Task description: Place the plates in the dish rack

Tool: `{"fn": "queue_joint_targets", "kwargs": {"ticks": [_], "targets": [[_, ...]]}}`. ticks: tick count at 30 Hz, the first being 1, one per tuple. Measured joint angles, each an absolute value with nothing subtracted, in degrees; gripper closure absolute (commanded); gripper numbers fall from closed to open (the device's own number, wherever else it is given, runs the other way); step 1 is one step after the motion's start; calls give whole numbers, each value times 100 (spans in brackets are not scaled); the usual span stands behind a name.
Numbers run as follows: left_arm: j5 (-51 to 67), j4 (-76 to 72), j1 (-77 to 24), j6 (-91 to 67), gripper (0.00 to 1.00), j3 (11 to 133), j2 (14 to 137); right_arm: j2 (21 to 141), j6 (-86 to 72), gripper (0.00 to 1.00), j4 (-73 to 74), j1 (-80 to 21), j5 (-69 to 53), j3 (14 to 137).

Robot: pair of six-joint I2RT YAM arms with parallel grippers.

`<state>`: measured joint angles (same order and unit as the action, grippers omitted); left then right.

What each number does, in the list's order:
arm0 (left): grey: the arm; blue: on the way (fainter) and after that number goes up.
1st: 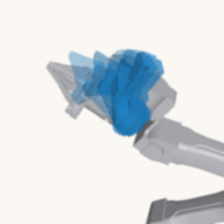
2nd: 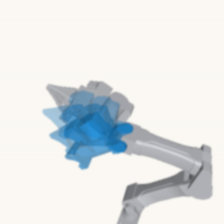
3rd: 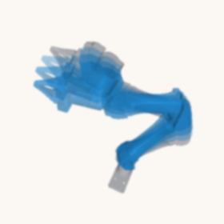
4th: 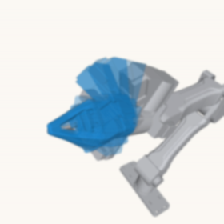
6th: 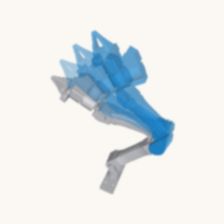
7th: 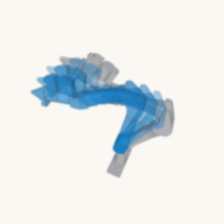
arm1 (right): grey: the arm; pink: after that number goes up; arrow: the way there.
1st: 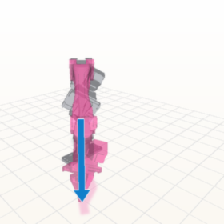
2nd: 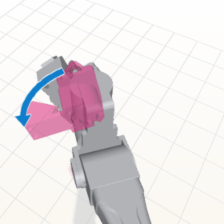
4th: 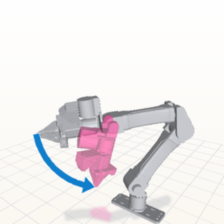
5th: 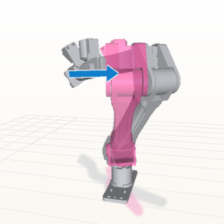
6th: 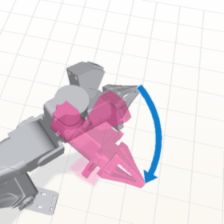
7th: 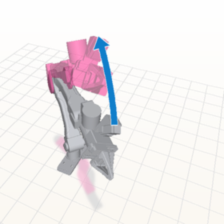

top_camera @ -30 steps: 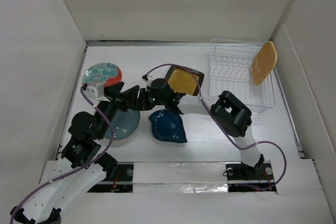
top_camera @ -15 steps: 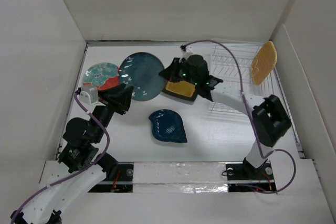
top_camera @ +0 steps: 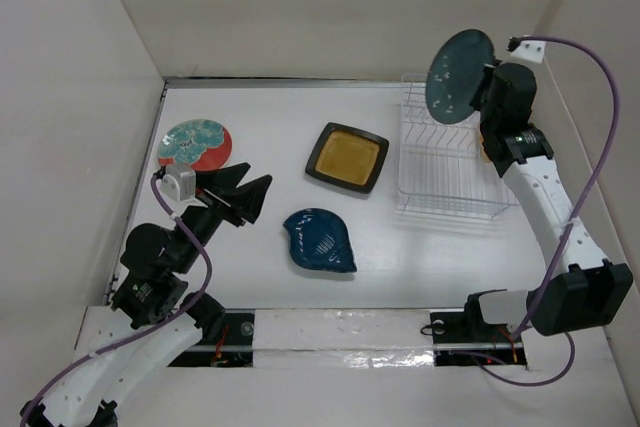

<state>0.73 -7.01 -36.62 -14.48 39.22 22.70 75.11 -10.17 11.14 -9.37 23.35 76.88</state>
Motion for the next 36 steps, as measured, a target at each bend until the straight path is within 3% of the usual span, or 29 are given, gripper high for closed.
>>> {"fn": "queue_joint_targets", "kwargs": {"ticks": [13,36], "targets": [[327,-705,-3662,-1531,41,3922,1831,8079,906,100,648,106,3430,7850],[318,-705,-3662,-1535,37,3922,1623,8888,1782,100,211,187,3210,7891]]}}
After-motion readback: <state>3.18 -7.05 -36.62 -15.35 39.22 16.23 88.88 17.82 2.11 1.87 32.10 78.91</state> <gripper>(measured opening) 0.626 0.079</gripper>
